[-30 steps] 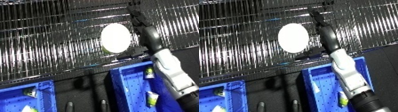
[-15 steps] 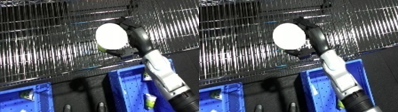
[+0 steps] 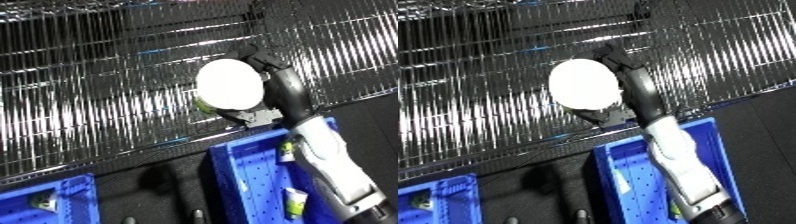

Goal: Pick up the object and place it into the box

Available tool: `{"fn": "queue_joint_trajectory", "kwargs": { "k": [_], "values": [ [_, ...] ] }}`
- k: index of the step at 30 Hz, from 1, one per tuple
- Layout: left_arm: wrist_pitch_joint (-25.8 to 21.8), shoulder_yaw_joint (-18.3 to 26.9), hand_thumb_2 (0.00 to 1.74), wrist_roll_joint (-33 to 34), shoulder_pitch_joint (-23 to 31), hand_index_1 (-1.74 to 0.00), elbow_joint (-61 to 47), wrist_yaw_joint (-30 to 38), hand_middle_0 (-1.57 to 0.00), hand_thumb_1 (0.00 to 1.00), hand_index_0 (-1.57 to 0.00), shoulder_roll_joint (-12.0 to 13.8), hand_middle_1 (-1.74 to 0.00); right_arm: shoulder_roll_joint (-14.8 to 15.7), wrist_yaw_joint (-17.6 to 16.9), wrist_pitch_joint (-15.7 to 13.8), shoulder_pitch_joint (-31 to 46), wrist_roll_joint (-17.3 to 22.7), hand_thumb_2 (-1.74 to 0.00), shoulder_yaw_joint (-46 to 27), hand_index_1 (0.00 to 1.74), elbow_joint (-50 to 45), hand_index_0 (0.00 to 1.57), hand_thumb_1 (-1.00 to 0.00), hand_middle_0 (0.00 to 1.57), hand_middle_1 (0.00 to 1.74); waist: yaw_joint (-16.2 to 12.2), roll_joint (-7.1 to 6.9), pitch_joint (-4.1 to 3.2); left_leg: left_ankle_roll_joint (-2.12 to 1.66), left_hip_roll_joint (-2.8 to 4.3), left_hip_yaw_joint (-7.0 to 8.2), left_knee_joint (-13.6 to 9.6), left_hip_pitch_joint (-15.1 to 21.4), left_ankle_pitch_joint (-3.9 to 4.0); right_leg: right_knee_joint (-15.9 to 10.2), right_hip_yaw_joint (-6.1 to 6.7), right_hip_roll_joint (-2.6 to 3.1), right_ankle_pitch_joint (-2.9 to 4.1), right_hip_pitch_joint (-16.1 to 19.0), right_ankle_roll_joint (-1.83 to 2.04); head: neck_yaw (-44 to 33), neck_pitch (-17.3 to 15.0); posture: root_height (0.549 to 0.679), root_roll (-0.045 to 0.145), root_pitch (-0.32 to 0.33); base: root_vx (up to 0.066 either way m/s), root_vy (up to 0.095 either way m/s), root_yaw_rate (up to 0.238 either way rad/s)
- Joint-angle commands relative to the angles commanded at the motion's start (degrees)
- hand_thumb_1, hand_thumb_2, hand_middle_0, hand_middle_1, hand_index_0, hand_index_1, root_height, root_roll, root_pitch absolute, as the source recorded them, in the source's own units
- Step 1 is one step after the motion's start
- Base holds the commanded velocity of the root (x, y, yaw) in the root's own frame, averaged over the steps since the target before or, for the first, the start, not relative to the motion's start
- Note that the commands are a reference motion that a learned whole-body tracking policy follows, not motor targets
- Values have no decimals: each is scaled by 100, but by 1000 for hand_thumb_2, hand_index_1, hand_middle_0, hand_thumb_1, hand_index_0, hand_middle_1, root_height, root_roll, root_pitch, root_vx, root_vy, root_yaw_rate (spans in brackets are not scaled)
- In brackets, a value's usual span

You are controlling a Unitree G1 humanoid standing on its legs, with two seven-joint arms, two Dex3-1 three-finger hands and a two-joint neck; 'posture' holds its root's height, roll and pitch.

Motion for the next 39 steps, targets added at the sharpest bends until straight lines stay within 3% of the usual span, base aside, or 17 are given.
{"fn": "queue_joint_trajectory", "kwargs": {
  "k": [6, 12, 17, 21, 28, 33, 39],
  "values": [
    [-109, 260, 0, -36, 141, 0, 17, 93, 0, 0, 0, -57, 0, -190, -700, -333, 1223, -397, -1566, -864, 1566, -1155, 1413, -900, 1413, 1566, -307, -152, 0, 14, 83, 83, -93, 76, 0, -136, 106, 108, 57, 36, 35, -496, 99, 628, 72, 141, -28, 19, -198],
    [-146, 521, 0, -92, 187, 0, 108, 158, 0, 0, 0, -76, 0, -128, -1201, -617, 2419, -493, -1566, -1591, 1566, -1894, 1413, -900, 1413, 1566, -611, -291, 0, 4, 175, 194, -182, 161, -15, -278, 202, 214, 113, 86, 83, -540, 84, 631, 67, 148, -25, 3, -184],
    [-241, 613, 0, -204, 201, 0, 224, 179, 0, 0, 0, -96, 0, -3, -1314, -708, 3231, -311, -1566, -1799, 1566, -1581, 1413, -900, 1413, 1566, -806, -367, 0, -6, 238, 266, -276, 269, -25, -419, 278, 289, 163, 161, 108, -167, -65, 634, 65, 150, -17, 10, -181],
    [-384, 551, 0, -293, 229, 0, 345, 162, 0, 0, 0, -140, 0, 14, -1085, -828, 3533, 50, -1566, -1827, 1566, -766, 1413, -900, 1413, 1566, -870, -352, 0, -9, 236, 286, -336, 390, -49, -503, 310, 299, 170, 264, 94, 225, -154, 636, 67, 144, -3, 23, -92],
    [-501, 343, 0, -355, 218, 0, 499, 33, 0, 0, 0, -147, 0, 3, -189, -712, 3484, 1112, -957, -1712, 957, 975, 864, -550, 864, 957, -819, -213, 0, -17, 173, 278, -389, 512, -63, -554, 326, 257, 165, 363, 53, 727, -283, 637, 73, 132, -3, 15, 12],
    [-475, 221, 0, -352, 136, 0, 574, -66, 0, 0, 0, -116, 0, 74, 136, -595, 3246, 1256, -522, -1719, 522, 2045, 471, -300, 471, 522, -720, -113, 0, -3, 105, 251, -435, 558, -42, -593, 301, 243, 181, 412, 56, 977, -407, 638, 75, 126, -13, -5, 62],
    [-456, 148, 0, -267, 38, 0, 705, -157, 0, 0, 0, -104, 0, 143, 298, -464, 3023, 1258, 0, -1715, 0, 2873, 0, 0, 0, 0, -637, -66, 0, 7, 57, 209, -471, 595, -9, -605, 269, 257, 198, 466, 59, 1157, -582, 638, 74, 117, -11, -21, 59]
  ]
}}
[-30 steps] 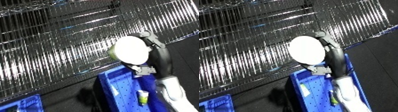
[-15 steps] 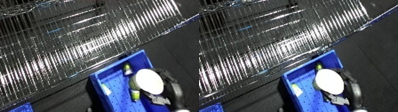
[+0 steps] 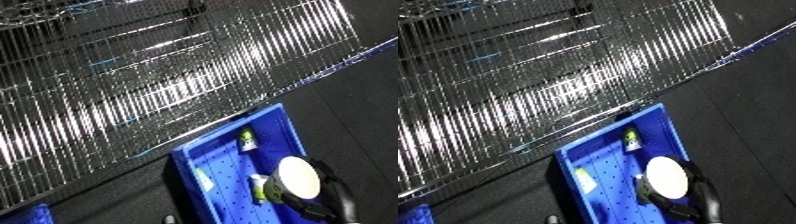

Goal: Pick up the object and place it into the box

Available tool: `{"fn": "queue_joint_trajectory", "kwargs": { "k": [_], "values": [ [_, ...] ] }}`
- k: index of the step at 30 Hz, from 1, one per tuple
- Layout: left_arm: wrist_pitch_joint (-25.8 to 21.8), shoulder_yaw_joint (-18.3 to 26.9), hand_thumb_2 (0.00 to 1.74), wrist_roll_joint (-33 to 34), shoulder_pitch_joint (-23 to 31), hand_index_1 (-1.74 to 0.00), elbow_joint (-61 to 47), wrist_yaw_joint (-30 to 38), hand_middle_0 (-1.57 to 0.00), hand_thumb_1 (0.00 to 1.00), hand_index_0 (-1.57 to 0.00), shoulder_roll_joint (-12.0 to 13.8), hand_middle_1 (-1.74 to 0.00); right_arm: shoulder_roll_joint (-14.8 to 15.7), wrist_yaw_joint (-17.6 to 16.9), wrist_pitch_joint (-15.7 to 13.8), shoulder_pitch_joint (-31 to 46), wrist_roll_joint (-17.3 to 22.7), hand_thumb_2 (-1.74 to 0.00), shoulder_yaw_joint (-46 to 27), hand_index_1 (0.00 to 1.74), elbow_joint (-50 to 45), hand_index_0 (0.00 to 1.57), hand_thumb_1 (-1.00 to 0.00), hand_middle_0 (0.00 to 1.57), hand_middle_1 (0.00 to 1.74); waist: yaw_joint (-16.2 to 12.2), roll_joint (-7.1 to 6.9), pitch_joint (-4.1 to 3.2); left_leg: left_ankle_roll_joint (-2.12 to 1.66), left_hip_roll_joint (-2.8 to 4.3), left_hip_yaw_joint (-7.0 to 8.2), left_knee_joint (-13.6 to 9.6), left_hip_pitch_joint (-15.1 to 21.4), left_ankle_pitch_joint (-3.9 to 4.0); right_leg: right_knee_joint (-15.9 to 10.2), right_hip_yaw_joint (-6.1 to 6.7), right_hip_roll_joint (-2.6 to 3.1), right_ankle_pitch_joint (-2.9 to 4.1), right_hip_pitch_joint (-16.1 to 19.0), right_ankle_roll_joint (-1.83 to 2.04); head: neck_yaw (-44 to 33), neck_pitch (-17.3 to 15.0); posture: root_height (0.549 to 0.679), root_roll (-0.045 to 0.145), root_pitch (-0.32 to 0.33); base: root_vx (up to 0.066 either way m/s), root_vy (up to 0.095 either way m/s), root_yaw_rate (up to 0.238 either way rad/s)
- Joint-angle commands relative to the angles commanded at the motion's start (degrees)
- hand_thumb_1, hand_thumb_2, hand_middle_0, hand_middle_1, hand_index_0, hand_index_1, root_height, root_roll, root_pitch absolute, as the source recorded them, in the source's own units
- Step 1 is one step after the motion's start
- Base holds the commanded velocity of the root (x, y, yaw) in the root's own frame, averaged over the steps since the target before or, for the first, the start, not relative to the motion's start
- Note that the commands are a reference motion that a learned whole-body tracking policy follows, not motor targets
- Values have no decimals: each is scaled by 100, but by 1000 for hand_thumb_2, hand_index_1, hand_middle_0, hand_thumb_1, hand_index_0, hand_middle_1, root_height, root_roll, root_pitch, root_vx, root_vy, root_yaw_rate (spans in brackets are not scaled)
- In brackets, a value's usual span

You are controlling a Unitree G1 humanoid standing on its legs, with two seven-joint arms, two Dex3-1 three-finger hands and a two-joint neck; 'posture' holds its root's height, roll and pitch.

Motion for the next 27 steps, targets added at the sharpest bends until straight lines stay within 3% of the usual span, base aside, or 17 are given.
{"fn": "queue_joint_trajectory", "kwargs": {
  "k": [15, 21, 27],
  "values": [
    [7, -9, 0, 74, -123, 0, 131, -108, 0, 0, 0, 63, 0, 206, 353, 12, -94, -94, 0, 63, 0, 190, 0, 0, 0, 0, 30, -3, 0, -16, -40, -62, -58, 107, 69, 6, -9, 48, 5, 104, 8, -411, -573, 638, 74, 98, -13, -14, 24],
    [55, 59, 0, 132, -189, 0, 206, -136, 0, 0, 0, 89, 0, 318, 951, 197, -121, -311, 0, 291, 0, 84, 0, 0, 0, 0, 71, -79, 0, -25, -32, -97, -52, 202, 76, 16, -27, 60, -30, 232, -6, -1054, -847, 639, 73, 81, -13, -8, 44],
    [168, 184, 0, 320, -348, 0, 289, -105, 0, 0, 0, 203, 0, 522, 1608, 584, -119, -470, 0, 694, 0, -140, 0, 0, 0, 0, 180, -240, 0, -41, -7, -155, -51, 304, 95, -13, -84, 53, -63, 408, -4, -2469, -1077, 640, 70, 65, -13, -57, 132]
  ]
}}
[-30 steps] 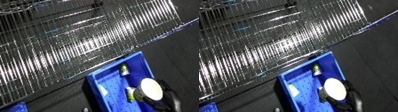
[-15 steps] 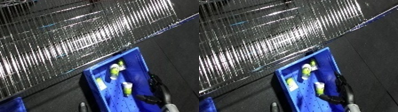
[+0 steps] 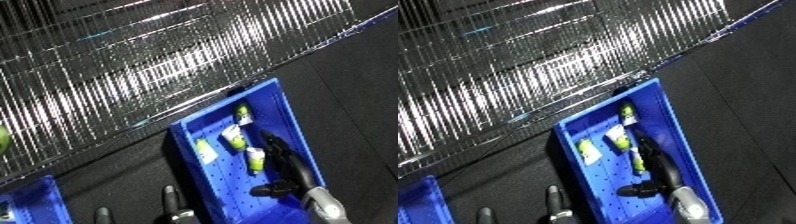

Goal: Pick up the object and place it into the box

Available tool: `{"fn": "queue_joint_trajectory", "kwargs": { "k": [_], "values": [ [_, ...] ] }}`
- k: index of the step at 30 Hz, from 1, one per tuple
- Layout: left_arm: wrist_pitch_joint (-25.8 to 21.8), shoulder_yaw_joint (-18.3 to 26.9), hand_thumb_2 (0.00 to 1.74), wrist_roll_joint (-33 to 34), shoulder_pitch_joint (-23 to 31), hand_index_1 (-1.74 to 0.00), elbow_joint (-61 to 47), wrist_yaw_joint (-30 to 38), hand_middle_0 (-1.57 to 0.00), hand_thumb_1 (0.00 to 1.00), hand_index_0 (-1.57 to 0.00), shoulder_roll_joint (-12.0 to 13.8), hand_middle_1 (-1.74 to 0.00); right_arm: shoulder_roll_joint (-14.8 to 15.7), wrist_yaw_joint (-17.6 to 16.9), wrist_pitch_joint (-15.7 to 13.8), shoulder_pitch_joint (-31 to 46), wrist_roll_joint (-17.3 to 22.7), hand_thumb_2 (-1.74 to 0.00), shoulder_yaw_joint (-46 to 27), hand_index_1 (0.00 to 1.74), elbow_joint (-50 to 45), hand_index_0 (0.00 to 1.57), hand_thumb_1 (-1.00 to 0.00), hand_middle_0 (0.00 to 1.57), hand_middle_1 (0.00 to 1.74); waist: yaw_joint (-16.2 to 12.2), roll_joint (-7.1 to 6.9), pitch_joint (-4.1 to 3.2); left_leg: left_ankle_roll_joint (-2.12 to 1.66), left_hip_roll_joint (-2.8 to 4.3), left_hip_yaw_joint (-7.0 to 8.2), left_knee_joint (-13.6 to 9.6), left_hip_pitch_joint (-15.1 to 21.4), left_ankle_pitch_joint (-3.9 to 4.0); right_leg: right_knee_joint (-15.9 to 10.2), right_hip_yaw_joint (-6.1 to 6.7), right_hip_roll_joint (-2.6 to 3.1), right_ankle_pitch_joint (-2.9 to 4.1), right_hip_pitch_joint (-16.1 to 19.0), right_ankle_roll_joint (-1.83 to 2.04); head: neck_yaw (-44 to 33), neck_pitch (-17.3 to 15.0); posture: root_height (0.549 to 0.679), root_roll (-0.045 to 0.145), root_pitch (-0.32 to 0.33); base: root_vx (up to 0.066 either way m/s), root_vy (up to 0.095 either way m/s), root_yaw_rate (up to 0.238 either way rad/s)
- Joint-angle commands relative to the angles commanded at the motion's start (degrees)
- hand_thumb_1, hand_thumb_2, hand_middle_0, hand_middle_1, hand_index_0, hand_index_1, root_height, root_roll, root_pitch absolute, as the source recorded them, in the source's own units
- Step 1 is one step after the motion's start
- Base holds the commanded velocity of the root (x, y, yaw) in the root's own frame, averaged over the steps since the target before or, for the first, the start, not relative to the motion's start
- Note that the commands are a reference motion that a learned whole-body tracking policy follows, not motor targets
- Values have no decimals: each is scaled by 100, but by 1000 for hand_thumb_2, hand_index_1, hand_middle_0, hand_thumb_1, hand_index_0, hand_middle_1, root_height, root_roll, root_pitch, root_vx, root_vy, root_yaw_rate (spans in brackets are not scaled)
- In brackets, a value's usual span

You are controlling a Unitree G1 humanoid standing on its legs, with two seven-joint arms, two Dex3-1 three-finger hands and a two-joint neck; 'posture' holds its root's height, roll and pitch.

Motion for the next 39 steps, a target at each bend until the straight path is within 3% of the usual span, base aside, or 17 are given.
{"fn": "queue_joint_trajectory", "kwargs": {
  "k": [6, 10, 18, 25, 31, 39],
  "values": [
    [63, 82, 0, 185, -230, 0, 156, -30, 0, 0, 0, 77, 0, 148, 135, 305, -71, -191, 0, 236, 0, -80, 0, 0, 0, 0, 124, -68, 0, -29, 48, -90, -111, 57, 133, 14, -89, -39, -51, 103, 31, -1496, 138, 640, 64, 56, -1, -45, 146],
    [19, 91, 0, 376, -309, 0, 252, -39, 0, 0, 0, 119, 0, 271, 82, 443, -45, -314, 0, 285, 0, -119, 0, 0, 0, 0, 221, -79, 0, -50, 68, -167, -131, 31, 216, 136, -167, -94, -114, 101, 49, -2290, 764, 638, 60, 52, 26, -42, 226],
    [-146, 46, 0, 593, -316, 0, 155, 48, 0, 0, 0, 251, 0, 428, -237, 699, 45, -240, 0, 531, 0, -307, 0, 0, 0, 0, 431, -158, 0, -24, 41, -270, 119, -231, 203, 125, -299, -145, -74, 29, 85, -3537, 1201, 638, 54, 65, -5, -57, 233],
    [-414, 52, 0, 585, -330, 0, 158, 74, 0, 0, 0, 285, 0, 618, -271, 745, -69, -252, 0, 808, 0, -90, 0, 0, 0, 0, 625, -239, 0, 2, 51, -335, 278, -409, 179, 246, -415, -182, -139, -43, 66, -4407, 1979, 635, 44, 72, 6, -18, 100],
    [-680, 135, 0, 182, -303, 0, -121, 7, 0, 0, 0, 410, 0, 671, -309, 773, -95, -143, 0, 988, 0, -58, 0, 0, 0, 0, 771, -368, 0, 6, 77, -402, 323, -561, 185, 327, -530, -183, -177, -122, 56, -4671, 2086, 633, 35, 83, -3, -16, 79],
    [-816, 162, 0, -281, -182, 0, -993, -296, 0, 0, 0, 576, 0, 748, -250, 615, 49, 79, 0, 968, 0, 69, 0, 0, 0, 0, 979, -461, 0, -24, 77, -513, 202, -619, 217, 314, -689, -246, -180, -120, 90, -4464, 1734, 634, 29, 95, -3, -19, 147]
  ]
}}
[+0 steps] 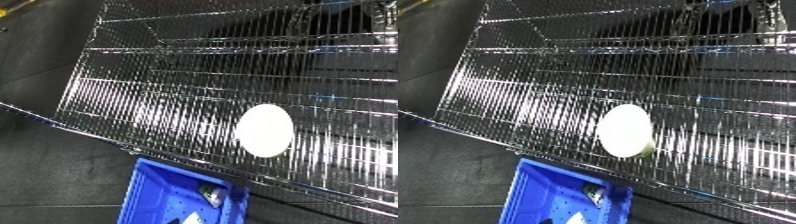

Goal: Pick up the object and place it into the box

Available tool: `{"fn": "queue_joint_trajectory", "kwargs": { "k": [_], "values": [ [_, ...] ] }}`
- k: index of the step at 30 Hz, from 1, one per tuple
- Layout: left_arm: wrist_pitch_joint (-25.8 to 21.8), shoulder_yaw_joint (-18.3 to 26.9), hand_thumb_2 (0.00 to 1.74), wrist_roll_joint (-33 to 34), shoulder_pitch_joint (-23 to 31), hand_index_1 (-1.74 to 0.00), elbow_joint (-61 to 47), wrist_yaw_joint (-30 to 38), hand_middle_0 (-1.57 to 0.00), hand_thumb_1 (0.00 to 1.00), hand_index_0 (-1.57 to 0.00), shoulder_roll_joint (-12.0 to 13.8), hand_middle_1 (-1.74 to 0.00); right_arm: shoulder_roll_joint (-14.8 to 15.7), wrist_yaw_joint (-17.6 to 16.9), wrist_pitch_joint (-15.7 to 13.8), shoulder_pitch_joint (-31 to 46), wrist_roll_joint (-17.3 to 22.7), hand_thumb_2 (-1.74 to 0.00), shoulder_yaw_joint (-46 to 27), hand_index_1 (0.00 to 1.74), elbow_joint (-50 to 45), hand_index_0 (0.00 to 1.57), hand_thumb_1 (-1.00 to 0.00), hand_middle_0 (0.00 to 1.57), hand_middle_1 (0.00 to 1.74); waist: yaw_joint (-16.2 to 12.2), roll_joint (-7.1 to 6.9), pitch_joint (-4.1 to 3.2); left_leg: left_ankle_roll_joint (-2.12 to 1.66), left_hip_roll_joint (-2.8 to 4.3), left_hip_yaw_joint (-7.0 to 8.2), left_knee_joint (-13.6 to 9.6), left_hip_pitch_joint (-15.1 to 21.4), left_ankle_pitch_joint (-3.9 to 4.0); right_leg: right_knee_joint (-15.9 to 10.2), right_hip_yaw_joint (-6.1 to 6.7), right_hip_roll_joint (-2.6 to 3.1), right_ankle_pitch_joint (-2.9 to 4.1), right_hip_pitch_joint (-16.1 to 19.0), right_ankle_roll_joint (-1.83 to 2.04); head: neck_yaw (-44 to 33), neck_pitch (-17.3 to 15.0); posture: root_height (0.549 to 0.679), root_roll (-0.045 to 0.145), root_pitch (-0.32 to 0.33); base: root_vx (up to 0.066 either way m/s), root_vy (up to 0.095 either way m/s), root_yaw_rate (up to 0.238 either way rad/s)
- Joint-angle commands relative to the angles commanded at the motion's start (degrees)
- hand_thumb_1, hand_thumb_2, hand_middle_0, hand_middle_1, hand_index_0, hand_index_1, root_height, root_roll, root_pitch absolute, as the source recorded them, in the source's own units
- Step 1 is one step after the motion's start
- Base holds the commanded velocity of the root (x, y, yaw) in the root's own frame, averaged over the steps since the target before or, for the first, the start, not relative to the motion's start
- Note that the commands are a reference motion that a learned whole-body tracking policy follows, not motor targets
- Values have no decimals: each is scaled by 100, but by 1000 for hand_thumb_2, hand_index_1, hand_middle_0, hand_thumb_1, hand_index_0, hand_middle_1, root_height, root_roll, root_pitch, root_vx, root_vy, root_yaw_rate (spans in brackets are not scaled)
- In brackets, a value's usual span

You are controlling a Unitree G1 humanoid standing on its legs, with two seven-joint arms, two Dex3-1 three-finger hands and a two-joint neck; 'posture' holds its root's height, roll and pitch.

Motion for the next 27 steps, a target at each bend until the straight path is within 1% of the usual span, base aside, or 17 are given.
{"fn": "queue_joint_trajectory", "kwargs": {
  "k": [3, 15, 17, 18, 19, 20, 21, 22, 23, 24, 27],
  "values": [
    [-29, -11, 0, -18, 18, 0, -159, -16, 0, 0, 0, 25, 0, 1, 1, -8, 15, 47, 0, -14, 0, 6, 0, 0, 0, 0, 26, -7, 0, -6, -1, -15, -29, 1, 8, -15, -21, -11, 7, 6, 7, 0, 0, 634, 28, 96, -3, -5, 54],
    [-32, -11, 0, -19, 19, 0, -169, -16, 0, 0, 0, 26, 0, 1, 1, -8, 16, 49, 0, -16, 0, 6, 0, 0, 0, 0, 27, -8, 0, -6, -1, -15, -31, 1, 9, -17, -23, -12, 7, 7, 8, 14, -32, 634, 28, 96, 0, 0, 1],
    [-166, -66, 0, -11, 47, 0, -531, -62, 0, 0, 0, 90, 0, -14, 14, -31, 64, 124, 0, -60, 0, 20, 0, 0, 0, 0, 75, -12, 0, -18, -7, -48, -95, 14, 23, -59, -59, -30, 19, 35, 19, 320, -728, 635, 28, 99, -8, -24, 148],
    [-287, -132, 0, -49, 37, 0, -798, -126, 0, 0, 0, 164, 0, -33, 36, -60, 109, 196, 0, -95, 0, 52, 0, 0, 0, 0, 114, -13, 0, -30, -18, -80, -149, 32, 38, -88, -91, -48, 21, 68, 27, 450, -1287, 636, 28, 100, -10, -49, 266],
    [-287, -132, 0, -49, 37, 0, -798, -126, 0, 0, 0, 164, 0, -33, 36, -60, 109, 196, 0, -95, 0, 52, 0, 0, 0, 0, 114, -13, 0, -30, -18, -80, -149, 32, 38, -88, -91, -48, 21, 68, 27, 450, -1287, 636, 28, 100, -10, -49, 266],
    [-440, -216, 0, -104, 66, 0, -1302, -196, 0, 0, 0, 306, 0, -67, 83, -113, 186, 299, 0, -170, 0, 108, 0, 0, 0, 0, 176, -2, 0, -46, -36, -126, -228, 62, 61, -121, -141, -82, 19, 117, 33, 484, -1614, 637, 29, 100, 13, -63, 399],
    [-667, -261, 0, -246, 76, 0, -2036, -296, 0, 0, 0, 540, 0, -118, 173, -208, 331, 456, 0, -281, 0, 180, 0, 0, 0, 0, 269, 8, 0, -62, -62, -186, -329, 96, 88, -170, -218, -126, 22, 180, 41, 881, -1674, 639, 29, 100, 34, -115, 566],
    [-941, -161, 0, -569, 208, 0, -3504, -376, 0, 0, 0, 1004, 0, -205, 335, -374, 613, 723, 0, -497, 0, 299, 0, 0, 0, 0, 439, 35, 0, -87, -119, -283, -464, 153, 121, -229, -354, -204, 18, 289, 49, 1107, -1731, 641, 31, 99, 72, -118, 491],
    [-1027, -26, 0, -685, 327, 0, -4214, -381, 0, 0, 0, 1200, 0, -234, 396, -438, 748, 829, 0, -604, 0, 326, 0, 0, 0, 0, 521, 48, 0, -93, -145, -320, -505, 170, 128, -248, -416, -237, 19, 328, 50, 1183, -1752, 642, 32, 99, 81, -110, 436],
    [-1081, 140, 0, -781, 415, 0, -4703, -382, 0, 0, 0, 1331, 0, -247, 432, -479, 854, 907, 0, -675, 0, 330, 0, 0, 0, 0, 582, 49, 0, -95, -167, -345, -522, 175, 125, -261, -460, -253, 24, 350, 52, 1229, -1760, 643, 32, 99, 63, -102, 319],
    [-1110, 512, 0, -745, 693, 0, -5268, -419, 0, 0, 0, 1408, 0, -227, 418, -486, 953, 977, 0, -778, 0, 306, 0, 0, 0, 0, 675, 59, 0, -100, -219, -387, -499, 165, 112, -246, -518, -271, 20, 376, 47, 1428, -1812, 643, 33, 98, 48, -55, 162]
  ]
}}
